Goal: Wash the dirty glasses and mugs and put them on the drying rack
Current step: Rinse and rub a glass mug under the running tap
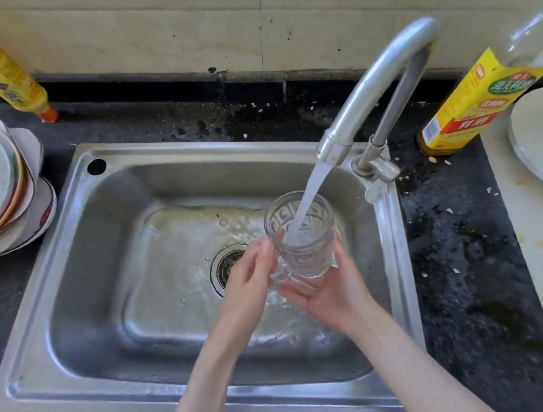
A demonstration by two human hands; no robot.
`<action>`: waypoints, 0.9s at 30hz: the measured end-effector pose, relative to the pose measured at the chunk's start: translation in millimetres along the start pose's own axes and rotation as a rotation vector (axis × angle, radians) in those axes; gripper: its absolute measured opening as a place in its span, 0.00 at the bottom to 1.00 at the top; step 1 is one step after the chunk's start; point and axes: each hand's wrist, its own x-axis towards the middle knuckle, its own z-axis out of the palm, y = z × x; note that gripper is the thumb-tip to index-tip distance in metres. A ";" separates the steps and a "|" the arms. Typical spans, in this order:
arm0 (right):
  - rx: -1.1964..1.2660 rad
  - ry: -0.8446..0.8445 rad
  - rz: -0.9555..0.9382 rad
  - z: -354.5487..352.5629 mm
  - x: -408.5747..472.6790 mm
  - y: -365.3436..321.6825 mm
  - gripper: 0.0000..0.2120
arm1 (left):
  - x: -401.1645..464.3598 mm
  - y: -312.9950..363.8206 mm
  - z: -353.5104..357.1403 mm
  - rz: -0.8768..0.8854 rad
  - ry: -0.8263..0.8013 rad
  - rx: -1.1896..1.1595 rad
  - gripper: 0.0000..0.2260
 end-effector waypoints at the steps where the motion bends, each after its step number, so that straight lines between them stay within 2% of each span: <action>1: 0.016 0.004 0.066 0.1 -1.6 -3.6 0.31 | 0.5 0.2 -3.5 0.033 -0.021 0.028 0.11; 4: 0.038 0.000 0.134 1.8 -1.0 -17.2 0.27 | 2.5 1.4 -14.0 0.082 -0.161 0.187 0.08; 6: 0.108 -0.016 0.130 4.9 0.8 -22.4 0.25 | 5.0 -1.8 -19.8 0.140 -0.253 0.349 0.12; 8: 0.145 -0.030 0.113 5.3 2.7 -24.4 0.26 | 7.0 -6.1 -22.7 0.193 -0.225 0.443 0.16; 9: 0.162 -0.032 0.098 6.0 3.2 -25.4 0.27 | 6.8 -5.0 -23.5 0.197 -0.148 0.458 0.14; 11: 0.152 -0.021 0.084 8.0 5.1 -27.2 0.25 | 4.8 -1.3 -23.4 0.231 0.127 0.500 0.08; 13: 0.127 0.022 0.068 10.9 9.5 -27.5 0.23 | -0.5 8.4 -19.8 0.385 0.384 0.589 0.10; 14: 0.116 0.038 0.067 11.7 12.1 -26.2 0.23 | -3.4 14.1 -16.3 0.474 0.421 0.626 0.12; 16: 0.091 0.045 0.049 12.8 17.5 -21.3 0.24 | -10.6 20.2 -5.7 0.596 0.300 0.683 0.13; 18: 0.077 0.044 0.049 13.8 20.2 -18.0 0.23 | -14.0 20.7 5.9 0.631 0.080 0.783 0.13; 21: 0.017 0.037 0.057 17.0 20.5 -17.1 0.26 | -5.0 22.3 18.1 0.546 -0.125 1.065 0.20; 23: -0.037 0.004 0.013 19.8 22.5 -18.7 0.30 | 9.7 28.6 23.7 0.392 -0.258 1.324 0.24; 25: -0.059 -0.035 -0.029 24.9 25.0 -19.3 0.31 | 26.1 30.8 27.2 0.279 -0.327 1.470 0.25; 27: -0.045 -0.059 -0.065 27.2 27.8 -21.8 0.30 | 33.3 32.6 28.2 0.266 -0.340 1.511 0.26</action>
